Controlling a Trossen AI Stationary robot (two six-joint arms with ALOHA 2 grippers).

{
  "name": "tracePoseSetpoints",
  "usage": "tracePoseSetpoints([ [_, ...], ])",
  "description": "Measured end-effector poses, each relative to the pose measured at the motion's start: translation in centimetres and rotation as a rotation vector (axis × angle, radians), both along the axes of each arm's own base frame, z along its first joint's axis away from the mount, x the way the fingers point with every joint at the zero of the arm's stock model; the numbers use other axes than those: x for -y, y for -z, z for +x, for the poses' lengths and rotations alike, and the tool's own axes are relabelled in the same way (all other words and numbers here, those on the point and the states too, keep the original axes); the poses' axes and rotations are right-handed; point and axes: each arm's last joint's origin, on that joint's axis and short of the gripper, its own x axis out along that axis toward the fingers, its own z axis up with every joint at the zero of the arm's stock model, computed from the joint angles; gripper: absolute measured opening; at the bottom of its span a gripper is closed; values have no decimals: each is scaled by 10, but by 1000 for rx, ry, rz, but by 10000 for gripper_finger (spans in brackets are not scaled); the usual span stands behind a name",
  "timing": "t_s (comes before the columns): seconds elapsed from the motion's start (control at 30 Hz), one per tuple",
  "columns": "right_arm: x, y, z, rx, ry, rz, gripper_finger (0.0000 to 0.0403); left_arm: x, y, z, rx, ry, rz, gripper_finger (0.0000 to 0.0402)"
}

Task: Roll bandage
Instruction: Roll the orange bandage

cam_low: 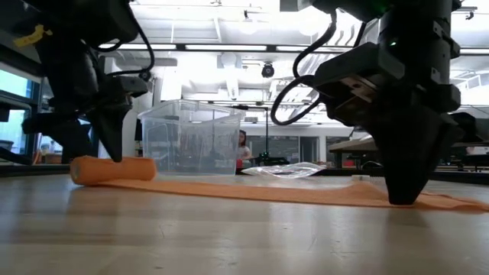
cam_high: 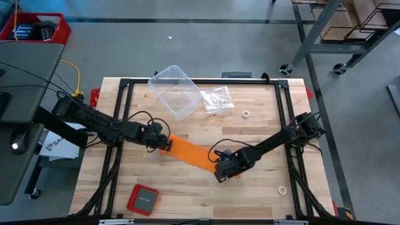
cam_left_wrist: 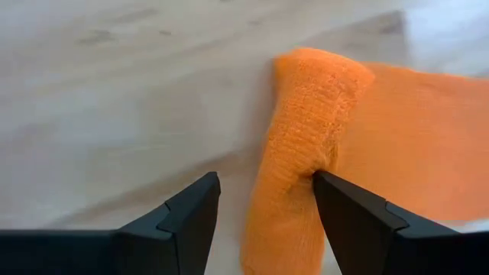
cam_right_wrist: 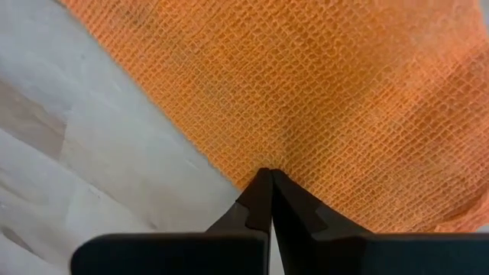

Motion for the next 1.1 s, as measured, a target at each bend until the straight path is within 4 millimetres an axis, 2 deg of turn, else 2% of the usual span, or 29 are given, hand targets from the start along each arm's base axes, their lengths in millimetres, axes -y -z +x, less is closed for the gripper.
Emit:
tracePoseSetpoints([
  [0.33, -16, 0, -11, -44, 1, 3, 0, -13, 2, -7, -90, -44, 44, 212],
  [0.5, -24, 1, -19, -76, 2, -7, 0, -14, 2, -8, -102, -45, 51, 212],
  [0.87, -37, 1, -33, -142, -33, -5, 0, -16, 5, -21, -245, -42, 73, 212],
  [0.97, -38, 1, -33, -144, -15, -2, 0, -14, 3, -20, -212, -37, 60, 212],
  [1.1, -38, 1, -33, -140, -15, -1, 0, -8, -6, -10, -49, -3, 39, 212],
])
